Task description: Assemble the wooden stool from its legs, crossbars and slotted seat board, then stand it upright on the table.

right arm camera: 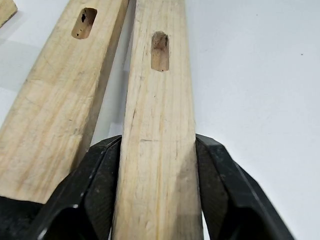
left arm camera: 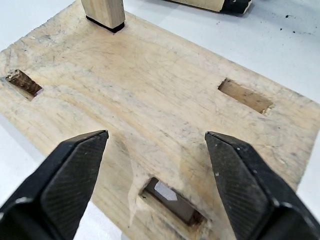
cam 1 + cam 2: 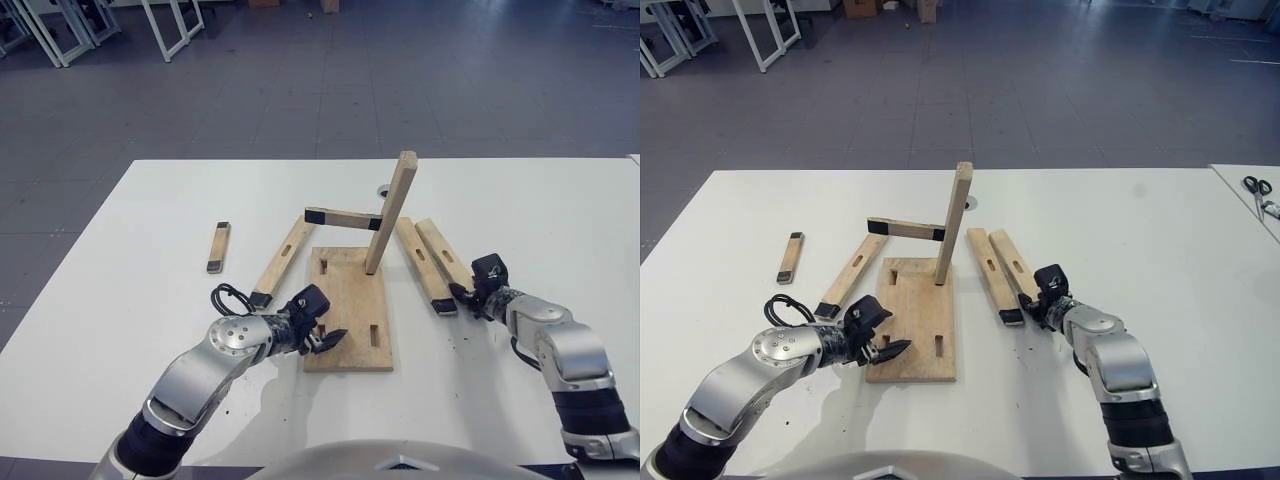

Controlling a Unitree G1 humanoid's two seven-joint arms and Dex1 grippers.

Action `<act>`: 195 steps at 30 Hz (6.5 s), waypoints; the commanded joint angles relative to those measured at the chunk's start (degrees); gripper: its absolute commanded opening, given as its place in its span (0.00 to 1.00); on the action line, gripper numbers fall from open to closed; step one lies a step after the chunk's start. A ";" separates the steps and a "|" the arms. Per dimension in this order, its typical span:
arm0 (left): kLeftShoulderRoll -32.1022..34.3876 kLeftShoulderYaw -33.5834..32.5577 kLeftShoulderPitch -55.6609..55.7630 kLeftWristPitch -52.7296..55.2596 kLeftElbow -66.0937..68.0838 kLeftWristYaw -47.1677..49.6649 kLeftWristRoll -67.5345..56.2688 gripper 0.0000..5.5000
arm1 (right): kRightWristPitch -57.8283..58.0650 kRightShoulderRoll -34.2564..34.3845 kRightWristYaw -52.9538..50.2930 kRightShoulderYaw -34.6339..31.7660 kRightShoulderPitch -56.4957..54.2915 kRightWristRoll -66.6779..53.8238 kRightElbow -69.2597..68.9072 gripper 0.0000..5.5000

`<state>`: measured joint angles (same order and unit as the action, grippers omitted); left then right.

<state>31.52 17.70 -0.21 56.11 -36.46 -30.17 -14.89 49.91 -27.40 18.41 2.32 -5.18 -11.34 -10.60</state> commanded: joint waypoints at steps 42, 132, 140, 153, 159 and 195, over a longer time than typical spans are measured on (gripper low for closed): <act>4.28 -23.63 13.21 -0.76 9.93 7.05 -92.26 0.42 | 12.17 -8.09 13.36 -6.82 -13.77 -72.83 -19.05 0.44; 3.79 -18.72 -8.09 -18.92 7.62 -4.16 -22.56 0.37 | -15.04 -24.74 29.90 17.66 -0.65 6.58 -9.33 0.77; 5.27 -16.79 -6.92 -20.84 11.39 -4.30 -18.20 0.37 | -14.99 -24.18 30.27 17.35 -1.15 7.02 -9.26 0.77; 10.07 -8.89 -4.42 -18.78 17.07 -3.35 -12.06 0.37 | -14.53 -23.17 29.98 17.49 -1.24 7.39 -9.38 0.77; 9.91 -7.69 -0.94 -17.81 22.40 -4.47 -13.72 0.37 | -14.50 -21.87 29.59 18.18 -1.45 7.94 -9.25 0.77; 11.30 5.33 16.66 -18.20 42.34 -12.23 -8.61 0.37 | -14.36 -19.60 29.00 19.04 -1.71 9.00 -9.44 0.77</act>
<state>38.92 14.76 20.89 31.51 -2.45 -44.31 -37.55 34.11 -47.87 47.13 19.17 -7.39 -3.87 -20.54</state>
